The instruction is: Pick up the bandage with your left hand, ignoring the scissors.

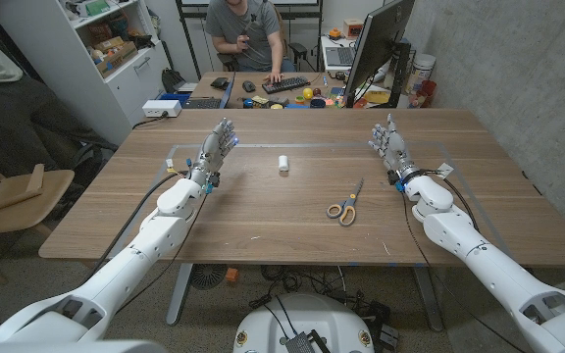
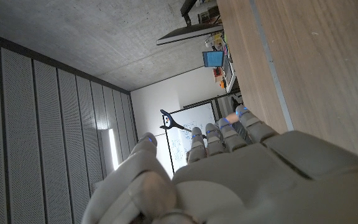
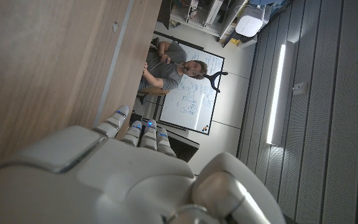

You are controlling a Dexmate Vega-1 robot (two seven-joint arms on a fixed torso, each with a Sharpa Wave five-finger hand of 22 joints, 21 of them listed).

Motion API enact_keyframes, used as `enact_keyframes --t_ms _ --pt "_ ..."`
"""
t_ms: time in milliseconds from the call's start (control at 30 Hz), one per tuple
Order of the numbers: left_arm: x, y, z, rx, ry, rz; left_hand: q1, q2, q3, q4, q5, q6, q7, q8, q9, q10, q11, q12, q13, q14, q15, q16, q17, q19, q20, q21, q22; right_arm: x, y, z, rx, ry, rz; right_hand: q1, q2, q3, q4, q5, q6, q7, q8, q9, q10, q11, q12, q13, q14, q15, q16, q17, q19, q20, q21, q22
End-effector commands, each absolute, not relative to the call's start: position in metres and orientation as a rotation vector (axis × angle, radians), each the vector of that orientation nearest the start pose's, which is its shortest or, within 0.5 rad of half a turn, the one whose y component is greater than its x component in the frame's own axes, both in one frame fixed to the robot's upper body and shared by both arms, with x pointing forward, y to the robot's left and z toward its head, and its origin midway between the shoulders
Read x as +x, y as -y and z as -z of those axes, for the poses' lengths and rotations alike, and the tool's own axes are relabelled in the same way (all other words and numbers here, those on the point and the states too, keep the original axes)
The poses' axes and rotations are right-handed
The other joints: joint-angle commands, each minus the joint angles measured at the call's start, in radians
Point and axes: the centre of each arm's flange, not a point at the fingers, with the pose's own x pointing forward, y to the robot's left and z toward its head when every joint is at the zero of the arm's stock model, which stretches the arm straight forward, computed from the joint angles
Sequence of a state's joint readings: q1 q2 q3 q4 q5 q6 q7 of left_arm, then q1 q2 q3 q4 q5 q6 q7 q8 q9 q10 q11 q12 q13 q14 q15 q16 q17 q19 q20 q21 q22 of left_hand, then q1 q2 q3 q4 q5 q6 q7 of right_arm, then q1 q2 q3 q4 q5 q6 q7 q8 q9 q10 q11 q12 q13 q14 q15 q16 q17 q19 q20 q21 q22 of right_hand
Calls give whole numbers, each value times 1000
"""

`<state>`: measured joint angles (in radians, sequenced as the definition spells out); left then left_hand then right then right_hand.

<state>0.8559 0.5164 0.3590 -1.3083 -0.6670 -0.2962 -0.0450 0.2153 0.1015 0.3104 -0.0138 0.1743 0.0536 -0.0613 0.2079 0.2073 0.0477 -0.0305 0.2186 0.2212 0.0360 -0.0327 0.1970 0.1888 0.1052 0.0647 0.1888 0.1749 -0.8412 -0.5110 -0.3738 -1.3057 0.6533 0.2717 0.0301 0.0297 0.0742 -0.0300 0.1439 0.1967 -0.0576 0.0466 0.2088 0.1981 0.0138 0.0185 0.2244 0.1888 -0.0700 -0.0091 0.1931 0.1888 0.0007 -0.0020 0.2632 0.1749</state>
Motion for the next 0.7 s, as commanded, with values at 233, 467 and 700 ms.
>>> enact_keyframes --t_ms 233,467,700 --pt "639 -293 16 65 562 188 13 2 8 -4 6 0 -8 5 3 4 0 3 1 -3 -8 1 4 6 0 4 2 656 284 35 35 555 -223 0 19 0 9 7 -4 0 5 3 -1 10 2 5 -10 1 3 2 -6 -1 4 5" --pt "629 -285 -7 190 526 173 22 5 14 -11 8 -6 -7 3 3 -6 1 -1 1 -13 -3 -2 3 1 2 2 1 657 285 36 36 552 -222 0 19 -1 9 7 -4 0 4 3 0 10 2 5 -9 1 3 2 -6 0 2 5" --pt "616 -273 -34 368 455 114 31 12 21 -16 10 -7 -14 3 3 -4 2 -1 1 -14 4 -2 2 0 8 2 1 658 286 37 38 552 -217 0 20 -1 9 7 -4 0 4 3 0 9 1 5 -9 1 2 2 -5 -1 0 5"
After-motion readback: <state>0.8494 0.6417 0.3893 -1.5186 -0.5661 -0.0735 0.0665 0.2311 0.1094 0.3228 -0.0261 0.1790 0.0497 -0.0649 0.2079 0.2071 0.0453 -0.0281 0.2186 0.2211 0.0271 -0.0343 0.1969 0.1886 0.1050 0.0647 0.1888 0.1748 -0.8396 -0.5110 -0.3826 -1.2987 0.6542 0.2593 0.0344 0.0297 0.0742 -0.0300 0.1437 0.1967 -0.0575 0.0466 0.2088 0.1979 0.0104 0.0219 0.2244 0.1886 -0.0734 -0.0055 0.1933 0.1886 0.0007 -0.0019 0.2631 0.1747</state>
